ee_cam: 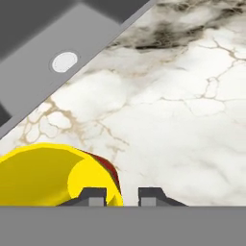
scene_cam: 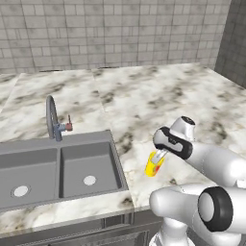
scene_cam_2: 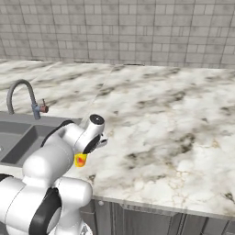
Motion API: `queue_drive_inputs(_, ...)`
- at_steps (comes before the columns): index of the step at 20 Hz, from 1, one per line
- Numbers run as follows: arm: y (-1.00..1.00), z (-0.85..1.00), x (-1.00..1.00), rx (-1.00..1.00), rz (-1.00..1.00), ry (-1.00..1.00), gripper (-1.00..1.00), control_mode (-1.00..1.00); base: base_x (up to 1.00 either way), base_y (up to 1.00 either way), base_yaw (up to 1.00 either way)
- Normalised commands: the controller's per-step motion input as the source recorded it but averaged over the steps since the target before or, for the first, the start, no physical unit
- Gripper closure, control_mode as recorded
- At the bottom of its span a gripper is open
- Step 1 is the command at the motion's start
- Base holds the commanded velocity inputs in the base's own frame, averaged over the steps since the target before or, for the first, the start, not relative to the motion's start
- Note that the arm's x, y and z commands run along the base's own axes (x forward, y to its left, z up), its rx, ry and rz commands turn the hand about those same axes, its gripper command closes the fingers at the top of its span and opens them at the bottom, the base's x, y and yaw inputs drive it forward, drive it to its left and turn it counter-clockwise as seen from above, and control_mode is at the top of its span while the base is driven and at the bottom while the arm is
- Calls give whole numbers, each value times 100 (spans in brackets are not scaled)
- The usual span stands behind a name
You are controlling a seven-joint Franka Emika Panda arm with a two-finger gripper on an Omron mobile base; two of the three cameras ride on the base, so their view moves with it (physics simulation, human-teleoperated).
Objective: Pick the cup and bowl from the counter and place them on the counter next to the sink.
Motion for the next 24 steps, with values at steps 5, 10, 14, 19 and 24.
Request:
queue_drive_inputs(5,0,0,0,0,0,0,-100,-100,0,0,0)
queue_drive_inputs(10,0,0,0,0,0,0,-100,-100,0,0,0)
queue_drive_inputs(14,1,0,-4,0,0,0,-100,-100,0,0,0)
queue_drive_inputs(19,17,2,-9,0,0,0,-100,-100,0,0,0)
queue_drive_inputs(24,30,27,-6,0,0,0,-100,-100,0,0,0)
